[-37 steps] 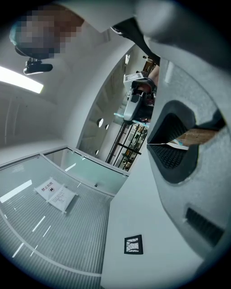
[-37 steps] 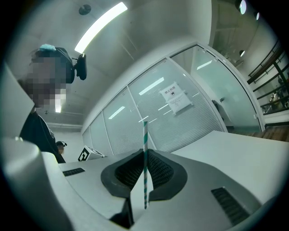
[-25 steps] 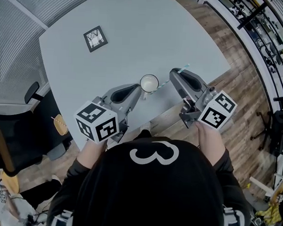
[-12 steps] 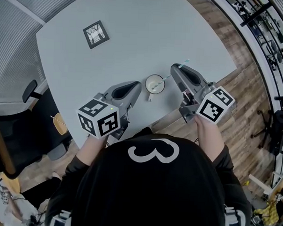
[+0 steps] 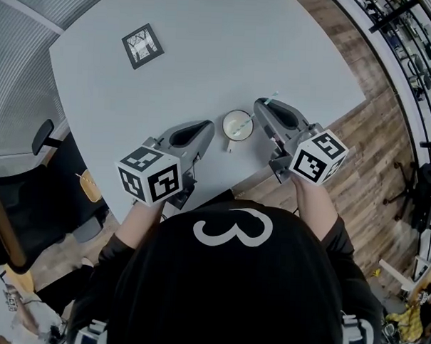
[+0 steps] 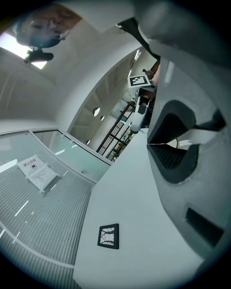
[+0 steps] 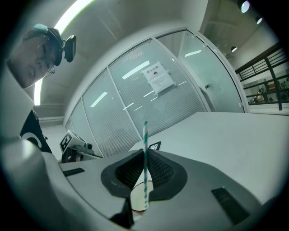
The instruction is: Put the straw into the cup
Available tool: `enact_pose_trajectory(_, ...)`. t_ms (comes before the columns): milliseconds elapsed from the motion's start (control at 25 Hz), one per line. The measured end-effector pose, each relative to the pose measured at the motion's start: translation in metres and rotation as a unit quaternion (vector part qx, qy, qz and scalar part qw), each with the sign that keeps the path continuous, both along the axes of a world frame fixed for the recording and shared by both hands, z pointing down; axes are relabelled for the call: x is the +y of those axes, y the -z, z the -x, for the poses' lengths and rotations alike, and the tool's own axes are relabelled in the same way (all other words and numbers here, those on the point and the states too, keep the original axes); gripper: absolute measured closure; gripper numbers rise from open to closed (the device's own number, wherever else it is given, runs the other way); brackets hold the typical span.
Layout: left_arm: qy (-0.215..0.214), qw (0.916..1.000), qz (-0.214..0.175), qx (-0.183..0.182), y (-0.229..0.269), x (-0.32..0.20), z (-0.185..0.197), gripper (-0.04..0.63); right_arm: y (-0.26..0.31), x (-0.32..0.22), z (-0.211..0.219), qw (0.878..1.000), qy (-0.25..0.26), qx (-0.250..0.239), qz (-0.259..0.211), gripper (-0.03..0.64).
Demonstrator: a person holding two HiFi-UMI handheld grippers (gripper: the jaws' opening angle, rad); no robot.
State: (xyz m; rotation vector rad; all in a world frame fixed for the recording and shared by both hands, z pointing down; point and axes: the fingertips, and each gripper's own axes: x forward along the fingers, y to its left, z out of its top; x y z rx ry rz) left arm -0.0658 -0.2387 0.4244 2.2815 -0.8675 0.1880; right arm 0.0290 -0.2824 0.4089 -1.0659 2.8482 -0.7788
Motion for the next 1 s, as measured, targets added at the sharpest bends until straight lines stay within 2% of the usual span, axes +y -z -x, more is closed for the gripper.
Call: enact_pose_trajectory(1000,0.003,0.9997,0.026,-0.005,-0.031,-0.007,0.003,0.578,-0.044,-0.001,0.002,1.0,-0.016,-0.005,0.018,0.583)
